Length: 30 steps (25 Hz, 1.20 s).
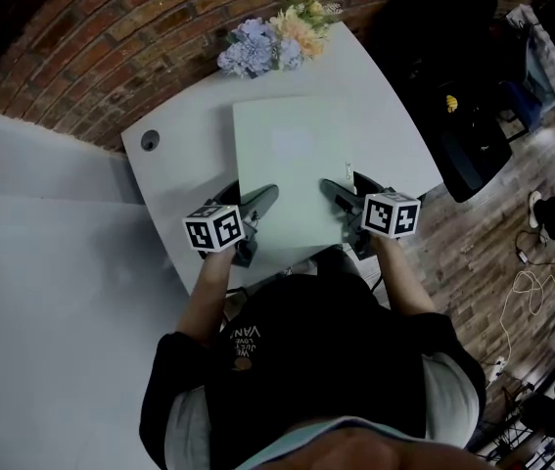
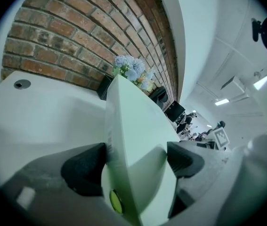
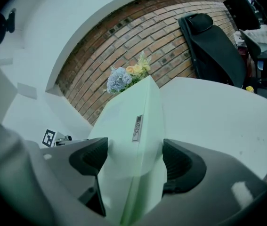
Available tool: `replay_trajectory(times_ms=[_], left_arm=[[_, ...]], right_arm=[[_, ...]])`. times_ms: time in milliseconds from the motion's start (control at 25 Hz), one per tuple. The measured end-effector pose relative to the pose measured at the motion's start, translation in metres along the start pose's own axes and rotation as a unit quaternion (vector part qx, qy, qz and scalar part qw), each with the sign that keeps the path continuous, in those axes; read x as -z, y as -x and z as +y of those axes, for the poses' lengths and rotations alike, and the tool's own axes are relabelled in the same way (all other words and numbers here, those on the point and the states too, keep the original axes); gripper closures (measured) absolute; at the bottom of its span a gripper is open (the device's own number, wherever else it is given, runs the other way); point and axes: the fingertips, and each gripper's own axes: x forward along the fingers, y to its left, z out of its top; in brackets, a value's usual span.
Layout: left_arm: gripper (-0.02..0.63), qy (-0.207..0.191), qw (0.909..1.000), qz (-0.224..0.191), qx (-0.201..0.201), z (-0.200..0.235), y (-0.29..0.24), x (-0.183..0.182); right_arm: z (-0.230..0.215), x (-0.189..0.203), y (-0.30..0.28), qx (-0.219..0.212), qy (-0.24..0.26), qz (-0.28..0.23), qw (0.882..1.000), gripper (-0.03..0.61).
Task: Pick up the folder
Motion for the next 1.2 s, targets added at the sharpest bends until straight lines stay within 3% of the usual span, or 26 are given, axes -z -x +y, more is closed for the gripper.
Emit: replay_trajectory(times_ms=[1200], left_arm=[[0.195,-0.098,0.9921,-0.016,0.076,-0.058,0.03,0.001]], right_arm=[[0.039,0.016,0.08,0.049,0.015,-0.12,0.991,0.227]])
